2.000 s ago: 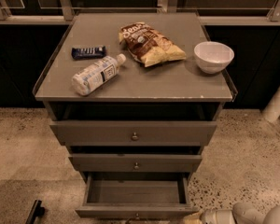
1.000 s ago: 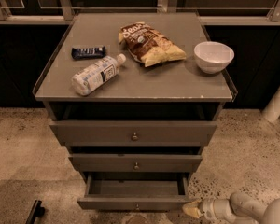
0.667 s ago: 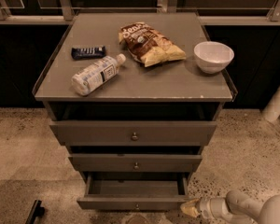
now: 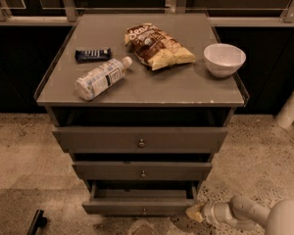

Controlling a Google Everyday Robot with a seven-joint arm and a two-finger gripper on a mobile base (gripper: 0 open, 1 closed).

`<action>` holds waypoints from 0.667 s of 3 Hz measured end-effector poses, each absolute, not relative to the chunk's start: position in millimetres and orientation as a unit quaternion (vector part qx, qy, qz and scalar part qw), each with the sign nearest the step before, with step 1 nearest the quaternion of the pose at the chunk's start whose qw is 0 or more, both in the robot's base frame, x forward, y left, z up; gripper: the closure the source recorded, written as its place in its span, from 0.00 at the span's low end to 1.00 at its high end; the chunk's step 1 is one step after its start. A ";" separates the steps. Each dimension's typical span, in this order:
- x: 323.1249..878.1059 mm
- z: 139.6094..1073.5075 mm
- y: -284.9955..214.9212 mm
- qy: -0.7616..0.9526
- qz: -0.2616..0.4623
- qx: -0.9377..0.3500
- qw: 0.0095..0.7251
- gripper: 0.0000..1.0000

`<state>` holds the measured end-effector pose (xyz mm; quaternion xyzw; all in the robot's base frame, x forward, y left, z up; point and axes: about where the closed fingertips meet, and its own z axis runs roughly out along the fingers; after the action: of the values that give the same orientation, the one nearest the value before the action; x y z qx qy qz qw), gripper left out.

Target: Close bottom drawer

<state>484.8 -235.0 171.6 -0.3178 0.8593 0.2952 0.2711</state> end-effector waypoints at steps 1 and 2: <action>483.9 171.6 -235.0 0.859 0.295 -0.318 0.271 1.00; 501.9 169.9 -230.9 0.860 0.278 -0.321 0.284 1.00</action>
Offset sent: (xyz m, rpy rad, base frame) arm 0.0950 0.0157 -0.0054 -0.1136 -0.1694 -0.0625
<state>501.9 -230.9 169.9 -0.3207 0.8596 0.2784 0.2839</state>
